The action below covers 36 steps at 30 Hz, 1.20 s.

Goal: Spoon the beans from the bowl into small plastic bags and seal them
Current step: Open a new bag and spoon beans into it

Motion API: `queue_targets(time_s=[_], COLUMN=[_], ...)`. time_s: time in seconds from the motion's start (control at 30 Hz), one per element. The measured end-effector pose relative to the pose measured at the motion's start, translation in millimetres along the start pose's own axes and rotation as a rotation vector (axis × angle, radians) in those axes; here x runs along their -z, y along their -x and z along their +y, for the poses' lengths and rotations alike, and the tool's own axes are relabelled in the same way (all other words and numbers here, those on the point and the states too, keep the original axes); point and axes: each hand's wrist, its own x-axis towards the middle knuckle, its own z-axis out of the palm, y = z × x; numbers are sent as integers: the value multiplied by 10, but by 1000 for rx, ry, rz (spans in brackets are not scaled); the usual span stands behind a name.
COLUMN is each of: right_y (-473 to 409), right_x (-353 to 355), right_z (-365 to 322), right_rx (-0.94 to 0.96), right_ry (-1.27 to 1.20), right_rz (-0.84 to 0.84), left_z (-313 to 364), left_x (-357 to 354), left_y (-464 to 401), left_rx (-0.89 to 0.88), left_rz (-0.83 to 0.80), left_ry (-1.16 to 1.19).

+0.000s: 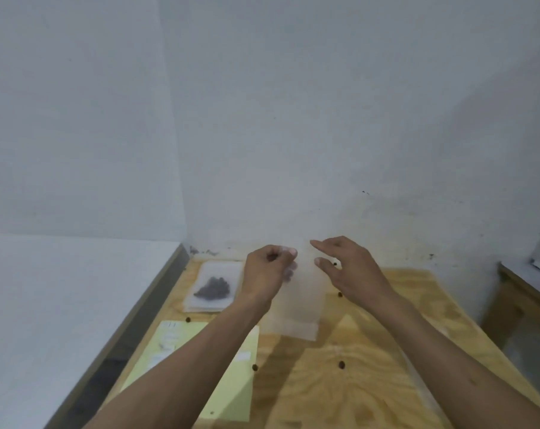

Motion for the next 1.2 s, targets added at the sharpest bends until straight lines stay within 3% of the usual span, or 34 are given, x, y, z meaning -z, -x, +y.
queue_targets(time_s=[0.23,0.53,0.67,0.87,1.03,1.2], right_y=[2,-98,-104,-128,-123,-140], right_x=[-142,-27,10,30,90,138], right_z=[-96,-131,-160,-232,-241,-259], right_rx=[103,-75,-153,-166,-193,-224], right_ry=[70,55,-77,32,-114,-204], right_rz=[194,-111,-149,-235,-242,-356], left_z=[-83,-108,-134,-120,-131,-81], left_x=[99,122,129,114,167,206], left_y=[-19,-78,-98,-69,-90,-86], left_rx=[-30,-164,-137,-139,-177,-214], left_rz=[-9,-97,-98,-143,-179,-255], left_ry=[-53,-269,-265,-307,-345,-390])
